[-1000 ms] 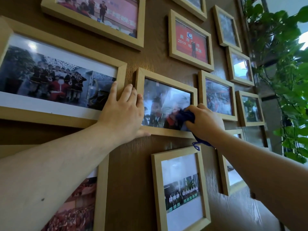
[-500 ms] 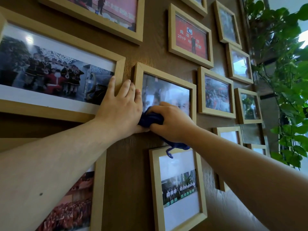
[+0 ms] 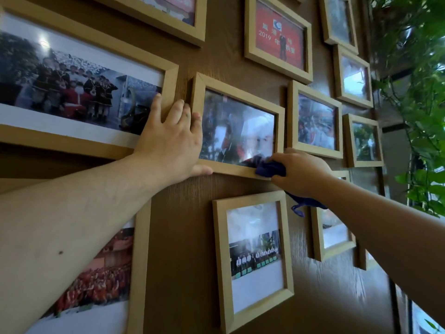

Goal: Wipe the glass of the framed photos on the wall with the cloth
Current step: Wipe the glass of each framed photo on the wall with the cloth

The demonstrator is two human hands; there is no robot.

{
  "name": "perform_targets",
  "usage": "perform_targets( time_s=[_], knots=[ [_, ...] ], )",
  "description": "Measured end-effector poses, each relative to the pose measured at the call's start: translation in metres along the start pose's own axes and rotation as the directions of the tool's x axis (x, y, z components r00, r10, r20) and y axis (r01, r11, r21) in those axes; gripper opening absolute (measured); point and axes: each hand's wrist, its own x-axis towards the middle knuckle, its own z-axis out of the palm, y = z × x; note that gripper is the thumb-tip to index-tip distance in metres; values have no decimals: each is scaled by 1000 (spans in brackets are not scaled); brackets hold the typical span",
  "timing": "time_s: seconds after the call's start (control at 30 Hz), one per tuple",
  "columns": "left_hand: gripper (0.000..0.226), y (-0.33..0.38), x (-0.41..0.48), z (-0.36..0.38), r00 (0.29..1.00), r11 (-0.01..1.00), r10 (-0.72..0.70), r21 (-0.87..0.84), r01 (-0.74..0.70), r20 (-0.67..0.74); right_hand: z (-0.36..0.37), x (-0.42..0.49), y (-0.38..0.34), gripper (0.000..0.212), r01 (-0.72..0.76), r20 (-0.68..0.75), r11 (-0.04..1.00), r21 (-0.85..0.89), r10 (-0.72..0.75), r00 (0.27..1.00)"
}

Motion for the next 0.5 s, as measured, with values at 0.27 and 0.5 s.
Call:
perform_targets(
  time_s=[0.27,0.5],
  knots=[
    [104,5,-28,-15,982,982,171,95,-162,-84,26,-72,5,42,-90,-178,984,152,116,977],
    [99,50,-67,-4,922,920,383,-71,-386,-49,72,-105,-9,48,-169,-102,951,259,201,974]
  ],
)
